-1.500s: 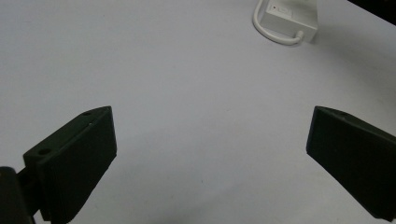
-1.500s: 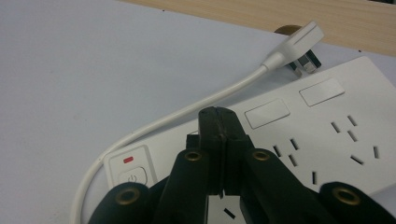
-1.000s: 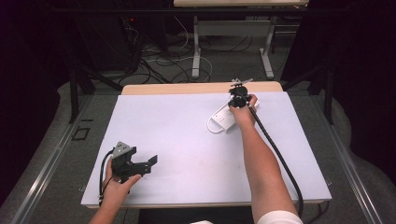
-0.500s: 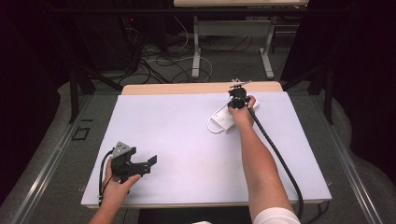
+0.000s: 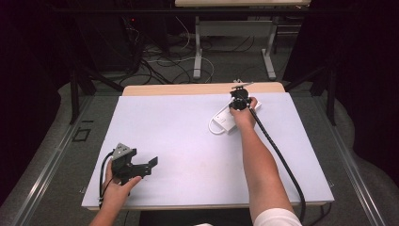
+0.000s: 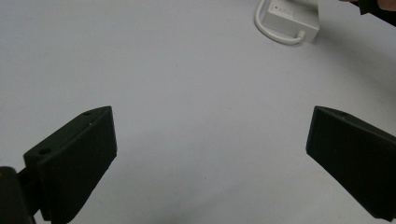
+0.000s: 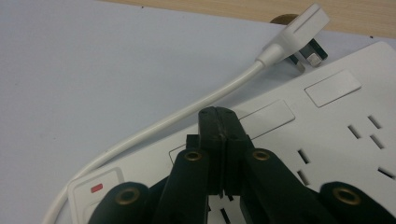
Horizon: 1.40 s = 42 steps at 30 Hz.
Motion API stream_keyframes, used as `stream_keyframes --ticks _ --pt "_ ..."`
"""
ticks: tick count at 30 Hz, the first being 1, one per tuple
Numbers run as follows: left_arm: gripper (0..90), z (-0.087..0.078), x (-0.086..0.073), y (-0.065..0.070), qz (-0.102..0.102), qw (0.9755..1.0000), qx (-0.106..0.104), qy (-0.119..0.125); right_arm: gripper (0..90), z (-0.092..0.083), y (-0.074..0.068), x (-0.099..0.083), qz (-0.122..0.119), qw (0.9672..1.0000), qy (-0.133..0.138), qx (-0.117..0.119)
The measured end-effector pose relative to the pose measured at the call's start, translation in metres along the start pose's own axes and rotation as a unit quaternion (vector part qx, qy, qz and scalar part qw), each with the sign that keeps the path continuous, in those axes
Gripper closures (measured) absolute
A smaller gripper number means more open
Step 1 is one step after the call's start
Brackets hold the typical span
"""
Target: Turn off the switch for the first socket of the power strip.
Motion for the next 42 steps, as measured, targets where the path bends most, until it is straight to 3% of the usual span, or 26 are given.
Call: stream_keyframes --ticks 42 --pt "1.7 -0.0003 -0.0003 -0.0007 0.0 1.0 0.002 0.0 90.0 0.0031 0.0015 -0.0019 0.003 1.0 0.003 -0.003"
Point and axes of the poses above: each handheld gripper's, and its own axes: z roughly forward along the jaws, x roughly out of its top, y roughly to its right, the point moved 6 cm from there along z, roughly forward along the jaws, and after that the axes turned 3 degrees about y, right-handed, at the moved point
